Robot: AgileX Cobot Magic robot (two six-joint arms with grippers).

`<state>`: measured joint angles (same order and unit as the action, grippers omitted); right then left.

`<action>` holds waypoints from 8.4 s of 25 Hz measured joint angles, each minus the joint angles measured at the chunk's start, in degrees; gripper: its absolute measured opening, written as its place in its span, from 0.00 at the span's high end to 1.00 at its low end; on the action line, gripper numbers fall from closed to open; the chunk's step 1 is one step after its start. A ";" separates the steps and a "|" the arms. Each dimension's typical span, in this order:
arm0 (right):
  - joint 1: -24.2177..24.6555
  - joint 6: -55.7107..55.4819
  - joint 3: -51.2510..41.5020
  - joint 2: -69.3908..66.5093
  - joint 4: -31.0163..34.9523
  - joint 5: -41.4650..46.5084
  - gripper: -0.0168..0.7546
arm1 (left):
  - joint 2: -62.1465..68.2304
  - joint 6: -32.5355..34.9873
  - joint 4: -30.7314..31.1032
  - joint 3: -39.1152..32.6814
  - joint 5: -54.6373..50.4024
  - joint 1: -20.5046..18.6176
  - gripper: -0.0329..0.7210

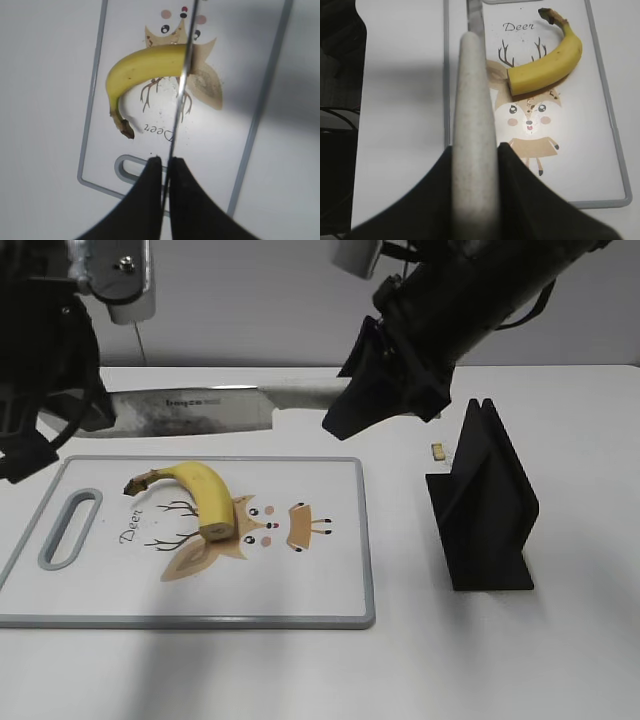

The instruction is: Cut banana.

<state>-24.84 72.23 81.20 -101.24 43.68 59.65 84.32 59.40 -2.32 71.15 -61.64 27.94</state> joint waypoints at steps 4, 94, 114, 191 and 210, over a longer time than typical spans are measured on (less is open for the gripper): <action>-0.18 -3.74 2.00 -2.29 -2.21 0.43 0.72 | 0.11 -1.18 1.37 -1.39 2.96 0.12 0.96; 0.89 -4.96 17.23 -34.25 -10.13 -2.17 0.63 | 27.06 -6.77 -8.65 -5.60 20.24 -6.23 0.95; 0.56 -4.68 16.40 -29.31 -11.47 -2.77 0.62 | 22.29 -7.27 -8.63 -5.30 17.94 -6.17 0.95; 0.18 -52.75 -19.41 24.95 -15.61 -19.44 0.75 | -27.16 -48.47 8.37 -7.87 -0.61 -13.56 0.17; 0.01 -86.98 -35.10 43.15 -40.49 -26.23 0.75 | -60.37 -50.28 5.30 -30.11 0.59 -13.56 0.18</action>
<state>-24.83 -14.75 46.11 -58.10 3.20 33.42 23.95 9.11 2.98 41.04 -61.04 14.38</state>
